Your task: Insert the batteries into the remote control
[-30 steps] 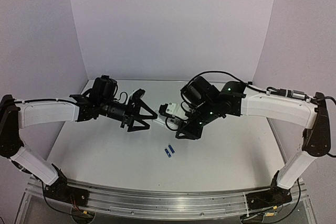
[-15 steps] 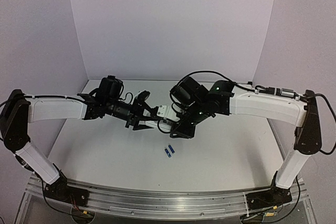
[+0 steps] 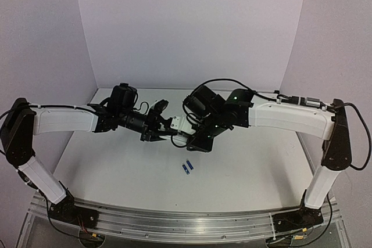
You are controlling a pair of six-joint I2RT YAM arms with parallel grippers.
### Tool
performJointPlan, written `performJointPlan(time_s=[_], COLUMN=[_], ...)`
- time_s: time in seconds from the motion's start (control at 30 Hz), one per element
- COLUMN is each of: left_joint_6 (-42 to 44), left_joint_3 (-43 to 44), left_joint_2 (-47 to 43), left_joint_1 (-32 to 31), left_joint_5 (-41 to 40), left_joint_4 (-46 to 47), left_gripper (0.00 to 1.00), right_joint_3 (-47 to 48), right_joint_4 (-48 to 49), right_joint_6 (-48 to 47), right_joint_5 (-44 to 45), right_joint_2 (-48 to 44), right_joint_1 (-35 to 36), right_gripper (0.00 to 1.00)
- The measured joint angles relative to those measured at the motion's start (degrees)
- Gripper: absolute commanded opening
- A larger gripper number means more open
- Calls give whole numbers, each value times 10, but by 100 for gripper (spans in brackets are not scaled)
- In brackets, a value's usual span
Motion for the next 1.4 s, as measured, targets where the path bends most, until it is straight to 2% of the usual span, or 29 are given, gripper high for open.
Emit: performJointPlan(time_s=[0.07,0.17,0.27,0.3,0.47,0.67,0.8,1.0,1.17,1.4], left_joint_6=[3,7,16,23,63,66,65,67,68,71], left_joint_3=[0,0,3,4,-12,-145,-175,-169,-161,-158], left_joint_2=[0,0,0,0,-18,-105,-125,-126,-125,-126], left_joint_1=[1,1,0,0,-3,-7,-8,-8,-8,-8], left_joint_5=[2,3,-4,-11,-90,-169,-204,-223,-223,-222], left_joint_4=[2,2,-9,-16,-20,104,155,166,167,157], left_gripper=[0,0,0,0,0,0,0,0,0,0], right_joint_3=[2,2,2,2,-46,-205,-315,-331,-294,-248], right_joint_4=[-1,-2,5,12,66,169,306,413,435,443], right_joint_6=[1,6,36,51,180,380,497,576,614,628], right_joint_5=[4,13,35,46,79,98,88,7,-42,-61], right_joint_2=[0,0,0,0,-34,-209,-298,-257,-206,-160], right_joint_1=[1,3,6,6,4,0,-1,-2,-2,-2], right_gripper=[28,62,82,84,87,87,88,87,86,85])
